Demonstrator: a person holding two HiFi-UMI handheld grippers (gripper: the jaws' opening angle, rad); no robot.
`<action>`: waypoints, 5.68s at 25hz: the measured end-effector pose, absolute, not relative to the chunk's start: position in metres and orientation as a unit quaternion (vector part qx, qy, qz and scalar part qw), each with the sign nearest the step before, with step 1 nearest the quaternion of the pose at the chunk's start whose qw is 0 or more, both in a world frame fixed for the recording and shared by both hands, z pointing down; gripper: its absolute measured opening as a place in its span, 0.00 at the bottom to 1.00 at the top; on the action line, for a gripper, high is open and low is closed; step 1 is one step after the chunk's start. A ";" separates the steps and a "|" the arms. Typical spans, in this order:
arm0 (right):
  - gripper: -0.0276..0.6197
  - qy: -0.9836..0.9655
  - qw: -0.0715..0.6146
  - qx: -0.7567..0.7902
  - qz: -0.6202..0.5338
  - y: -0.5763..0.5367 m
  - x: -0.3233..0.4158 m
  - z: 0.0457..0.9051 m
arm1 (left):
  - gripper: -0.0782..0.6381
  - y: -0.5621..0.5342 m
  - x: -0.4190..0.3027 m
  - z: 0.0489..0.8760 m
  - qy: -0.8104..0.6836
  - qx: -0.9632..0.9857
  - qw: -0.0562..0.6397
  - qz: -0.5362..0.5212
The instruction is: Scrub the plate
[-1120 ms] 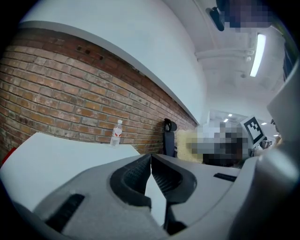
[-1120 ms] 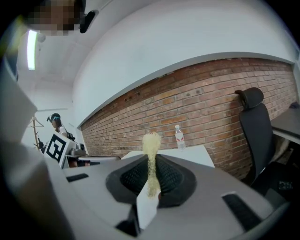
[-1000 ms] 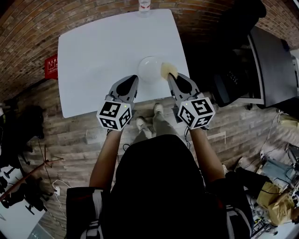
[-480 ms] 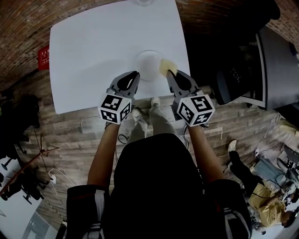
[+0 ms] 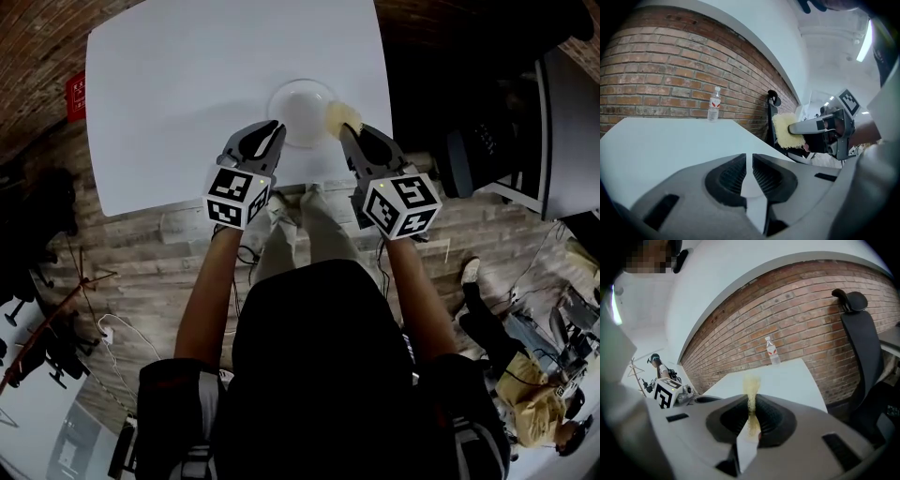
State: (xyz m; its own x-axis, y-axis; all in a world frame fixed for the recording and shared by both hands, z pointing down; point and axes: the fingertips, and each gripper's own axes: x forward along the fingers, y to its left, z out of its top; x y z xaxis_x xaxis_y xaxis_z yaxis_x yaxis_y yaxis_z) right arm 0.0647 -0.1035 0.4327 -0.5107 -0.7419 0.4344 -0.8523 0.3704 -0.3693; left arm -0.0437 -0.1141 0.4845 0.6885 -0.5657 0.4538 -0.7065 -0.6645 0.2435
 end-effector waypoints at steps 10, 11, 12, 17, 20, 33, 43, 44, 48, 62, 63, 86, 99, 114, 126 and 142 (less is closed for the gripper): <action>0.11 -0.822 0.119 0.468 0.302 -0.117 0.059 0.471 | 0.39 -0.127 -0.029 0.517 -0.315 0.907 0.196 0.199; 0.11 -0.822 0.122 0.467 0.304 -0.119 0.059 0.475 | 0.41 -0.129 -0.027 0.519 -0.311 0.908 0.189 0.205; 0.11 -0.821 0.125 0.466 0.306 -0.120 0.060 0.478 | 0.43 -0.131 -0.025 0.521 -0.307 0.910 0.181 0.213; 0.11 -0.818 0.132 0.464 0.313 -0.126 0.065 0.490 | 0.52 -0.134 -0.015 0.542 -0.286 0.907 0.138 0.276; 0.11 -0.817 0.133 0.462 0.318 -0.128 0.064 0.495 | 0.55 -0.132 -0.011 0.554 -0.275 0.905 0.126 0.299; 0.11 -0.816 0.147 0.447 0.336 -0.130 0.057 0.513 | 0.58 -0.128 -0.002 0.581 -0.240 0.898 0.125 0.348; 0.11 -0.816 0.154 0.441 0.340 -0.129 0.055 0.518 | 0.58 -0.125 0.000 0.584 -0.234 0.899 0.116 0.350; 0.11 -0.817 0.154 0.440 0.340 -0.130 0.055 0.518 | 0.58 -0.125 0.000 0.584 -0.235 0.900 0.115 0.348; 0.11 -0.818 0.155 0.439 0.338 -0.131 0.053 0.517 | 0.58 -0.124 0.000 0.583 -0.237 0.902 0.112 0.343; 0.11 -0.825 0.194 0.404 0.344 -0.152 0.030 0.517 | 0.58 -0.124 -0.002 0.581 -0.231 0.904 0.110 0.343; 0.11 -0.824 0.199 0.402 0.346 -0.154 0.028 0.518 | 0.58 -0.123 -0.002 0.581 -0.229 0.904 0.110 0.345; 0.11 -0.831 0.255 0.361 0.337 -0.171 -0.012 0.547 | 0.58 -0.120 -0.008 0.577 -0.237 0.904 0.110 0.339; 0.11 -0.828 0.267 0.360 0.337 -0.172 -0.012 0.549 | 0.58 -0.122 -0.009 0.574 -0.238 0.906 0.107 0.333; 0.11 -0.825 0.275 0.365 0.332 -0.176 0.000 0.551 | 0.58 -0.125 -0.007 0.577 -0.238 0.906 0.109 0.333; 0.11 -0.813 0.279 0.391 0.330 -0.180 0.035 0.554 | 0.58 -0.125 -0.004 0.582 -0.240 0.904 0.110 0.335; 0.11 -0.806 0.281 0.404 0.328 -0.181 0.053 0.554 | 0.58 -0.127 -0.002 0.585 -0.241 0.904 0.111 0.334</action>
State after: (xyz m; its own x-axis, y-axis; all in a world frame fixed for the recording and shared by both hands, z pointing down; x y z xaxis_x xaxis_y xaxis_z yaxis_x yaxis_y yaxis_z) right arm 0.0525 -0.1809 0.5540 -0.5157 -0.4663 0.7188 -0.8356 0.4589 -0.3018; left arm -0.0025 -0.1272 0.5849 0.6604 -0.3614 0.6582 -0.5098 -0.8594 0.0396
